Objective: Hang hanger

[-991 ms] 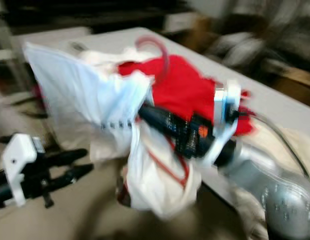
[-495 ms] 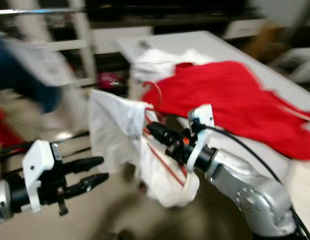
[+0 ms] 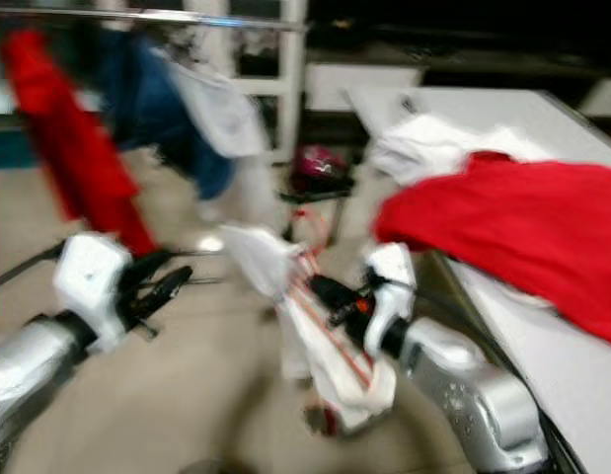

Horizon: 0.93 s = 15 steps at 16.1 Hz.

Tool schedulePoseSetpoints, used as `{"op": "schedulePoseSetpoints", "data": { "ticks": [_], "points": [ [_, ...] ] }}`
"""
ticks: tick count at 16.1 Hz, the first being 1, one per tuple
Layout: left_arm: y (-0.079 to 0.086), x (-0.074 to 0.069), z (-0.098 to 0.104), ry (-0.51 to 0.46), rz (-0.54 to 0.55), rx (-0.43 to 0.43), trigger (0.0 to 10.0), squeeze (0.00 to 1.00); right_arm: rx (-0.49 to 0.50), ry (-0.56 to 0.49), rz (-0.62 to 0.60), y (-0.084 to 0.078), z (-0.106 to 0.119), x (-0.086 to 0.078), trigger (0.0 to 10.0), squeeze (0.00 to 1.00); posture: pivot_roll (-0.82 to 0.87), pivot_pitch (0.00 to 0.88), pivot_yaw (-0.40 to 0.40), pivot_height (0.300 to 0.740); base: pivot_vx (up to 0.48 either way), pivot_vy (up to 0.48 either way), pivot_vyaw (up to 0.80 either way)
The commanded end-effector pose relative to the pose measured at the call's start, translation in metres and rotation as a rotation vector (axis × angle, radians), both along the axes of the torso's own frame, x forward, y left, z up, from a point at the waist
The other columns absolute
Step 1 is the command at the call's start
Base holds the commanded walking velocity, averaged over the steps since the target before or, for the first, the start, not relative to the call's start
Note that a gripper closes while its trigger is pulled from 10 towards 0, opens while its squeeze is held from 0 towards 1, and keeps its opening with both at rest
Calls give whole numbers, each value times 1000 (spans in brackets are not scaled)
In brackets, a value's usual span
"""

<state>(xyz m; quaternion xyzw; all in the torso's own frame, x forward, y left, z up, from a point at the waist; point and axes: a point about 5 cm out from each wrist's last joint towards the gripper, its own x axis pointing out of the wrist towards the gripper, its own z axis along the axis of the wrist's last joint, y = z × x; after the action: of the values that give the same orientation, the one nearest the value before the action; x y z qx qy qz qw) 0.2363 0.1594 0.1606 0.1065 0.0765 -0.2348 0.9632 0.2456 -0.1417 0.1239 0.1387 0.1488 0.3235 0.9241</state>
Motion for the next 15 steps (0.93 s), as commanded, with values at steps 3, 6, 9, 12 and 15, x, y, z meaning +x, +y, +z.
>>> {"op": "schedulePoseSetpoints", "data": {
  "ticks": [3,6,9,12,15],
  "points": [
    [-13,15,-1,-55,-38,28,10000,0,-25,-70,-64,-15,8,4,10000,0,77,12,-37,740,0,0,800],
    [4,33,12,-107,-5,51,10000,0,52,-124,-44,-15,24,7,10000,0,89,0,-51,740,0,0,731],
    [19,42,16,-135,29,81,10000,0,85,-150,-7,-9,32,17,10000,0,96,0,-72,740,0,0,0],
    [5,54,11,-116,72,51,10000,392,49,-110,-90,-12,20,36,10000,0,162,0,-113,740,0,0,0],
    [-10,54,15,-158,-9,-45,10000,1000,97,-110,-73,-4,18,29,10000,0,155,0,-90,740,0,0,0]
  ]
}}
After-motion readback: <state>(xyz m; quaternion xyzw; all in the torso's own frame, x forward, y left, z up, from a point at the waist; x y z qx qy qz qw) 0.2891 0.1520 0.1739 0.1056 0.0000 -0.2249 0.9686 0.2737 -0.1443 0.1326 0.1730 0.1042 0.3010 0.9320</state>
